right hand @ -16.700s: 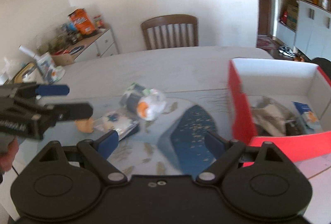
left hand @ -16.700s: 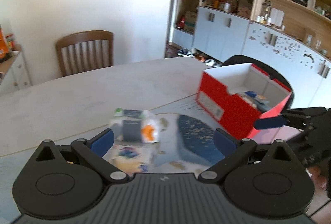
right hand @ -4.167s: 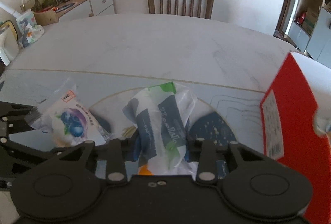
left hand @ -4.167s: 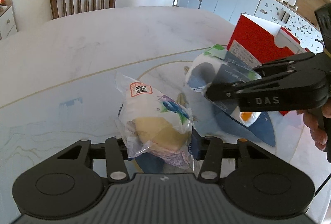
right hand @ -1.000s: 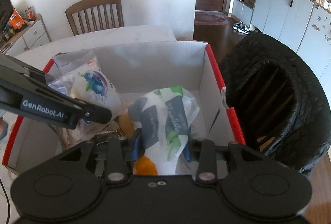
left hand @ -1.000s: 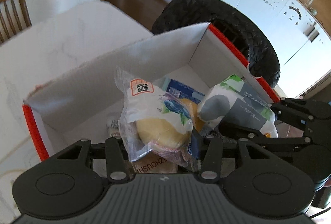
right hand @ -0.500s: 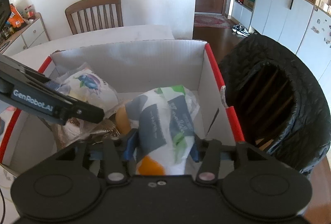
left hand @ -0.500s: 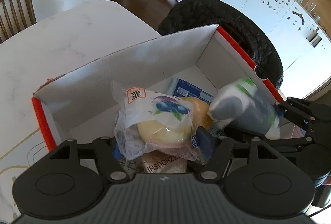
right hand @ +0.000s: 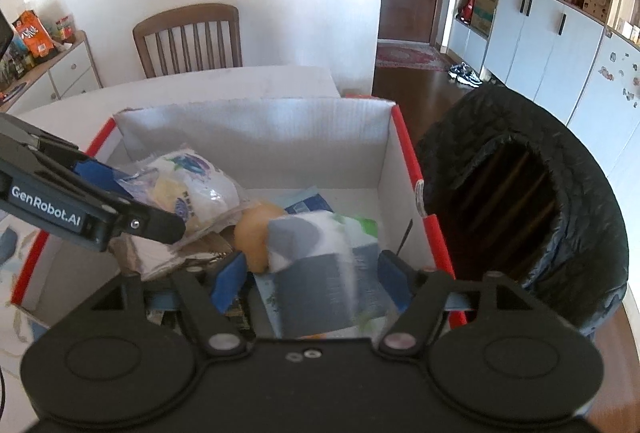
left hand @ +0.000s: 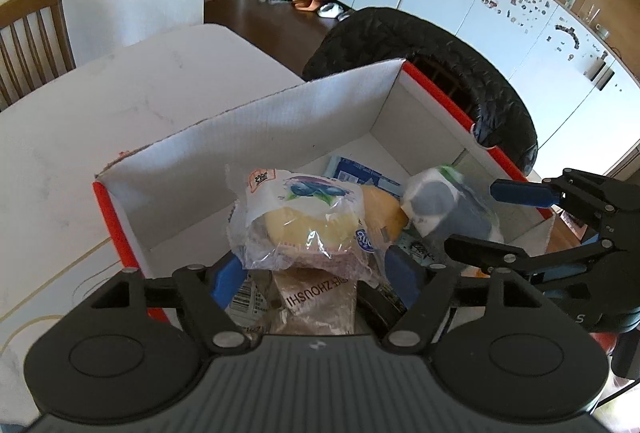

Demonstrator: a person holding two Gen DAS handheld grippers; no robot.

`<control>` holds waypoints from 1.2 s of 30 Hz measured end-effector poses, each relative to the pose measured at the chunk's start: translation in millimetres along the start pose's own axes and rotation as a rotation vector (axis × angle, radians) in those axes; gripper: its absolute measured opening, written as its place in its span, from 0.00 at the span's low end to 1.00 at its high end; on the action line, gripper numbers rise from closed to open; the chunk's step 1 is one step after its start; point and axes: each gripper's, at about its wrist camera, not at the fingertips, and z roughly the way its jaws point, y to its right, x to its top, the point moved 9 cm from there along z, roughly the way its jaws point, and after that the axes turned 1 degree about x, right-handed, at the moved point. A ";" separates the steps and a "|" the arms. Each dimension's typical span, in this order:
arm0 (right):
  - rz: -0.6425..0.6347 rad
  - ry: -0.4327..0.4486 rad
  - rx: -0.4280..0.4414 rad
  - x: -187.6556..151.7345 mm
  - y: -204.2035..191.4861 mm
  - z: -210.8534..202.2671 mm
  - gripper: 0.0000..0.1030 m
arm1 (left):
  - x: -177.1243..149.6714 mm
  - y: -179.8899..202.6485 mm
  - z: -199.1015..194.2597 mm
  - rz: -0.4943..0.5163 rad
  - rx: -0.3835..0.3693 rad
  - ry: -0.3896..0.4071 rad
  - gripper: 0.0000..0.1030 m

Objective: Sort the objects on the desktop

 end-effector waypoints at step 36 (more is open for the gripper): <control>0.071 0.134 0.035 -16.1 -74.8 -84.1 0.87 | -66.3 -5.5 -138.4 0.063 -0.034 0.289 1.00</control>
